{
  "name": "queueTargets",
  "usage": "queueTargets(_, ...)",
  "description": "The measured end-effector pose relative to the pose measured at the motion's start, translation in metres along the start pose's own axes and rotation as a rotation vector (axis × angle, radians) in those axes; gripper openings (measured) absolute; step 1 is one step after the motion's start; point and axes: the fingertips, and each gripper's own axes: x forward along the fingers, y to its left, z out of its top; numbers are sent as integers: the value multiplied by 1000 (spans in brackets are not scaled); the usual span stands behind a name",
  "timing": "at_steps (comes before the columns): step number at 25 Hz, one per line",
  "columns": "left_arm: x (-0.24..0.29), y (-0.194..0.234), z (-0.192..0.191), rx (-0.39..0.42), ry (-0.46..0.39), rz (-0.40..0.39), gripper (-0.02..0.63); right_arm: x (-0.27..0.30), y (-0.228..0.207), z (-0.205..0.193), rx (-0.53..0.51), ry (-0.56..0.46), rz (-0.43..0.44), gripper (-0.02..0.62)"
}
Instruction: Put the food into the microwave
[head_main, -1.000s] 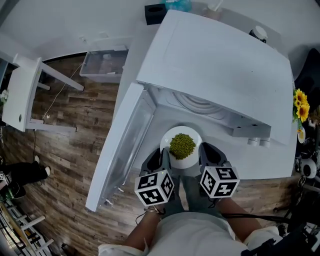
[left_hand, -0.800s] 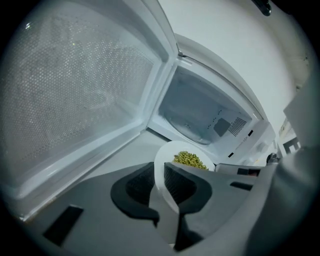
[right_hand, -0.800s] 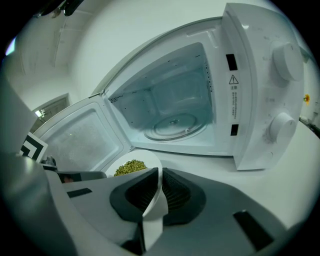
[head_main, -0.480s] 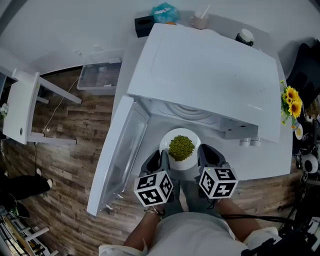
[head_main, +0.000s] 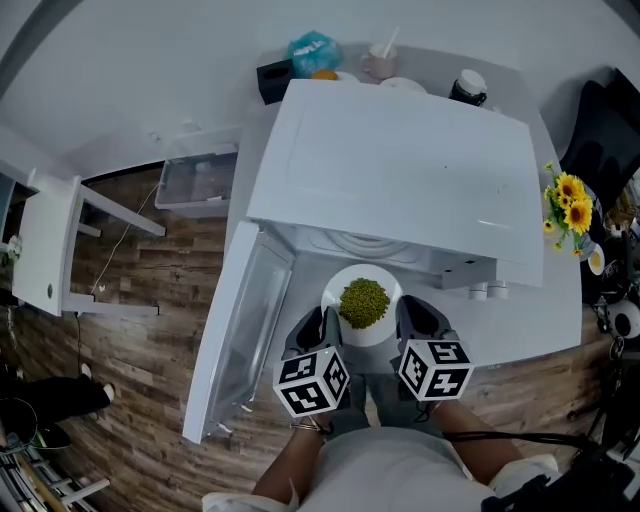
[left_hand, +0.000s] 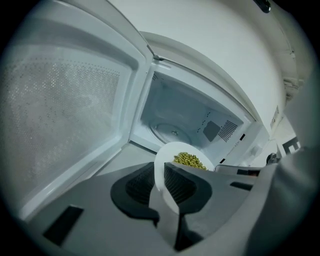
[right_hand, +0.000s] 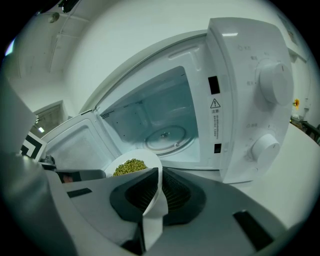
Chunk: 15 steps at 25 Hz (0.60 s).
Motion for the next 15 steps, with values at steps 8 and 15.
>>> queueTargets(8, 8, -6, 13, 11, -12, -10, 64, 3, -4, 13, 12, -26, -19, 21)
queueTargets(15, 22, -4, 18, -3, -14, -3, 64, 14, -8, 19, 3, -44, -43, 21)
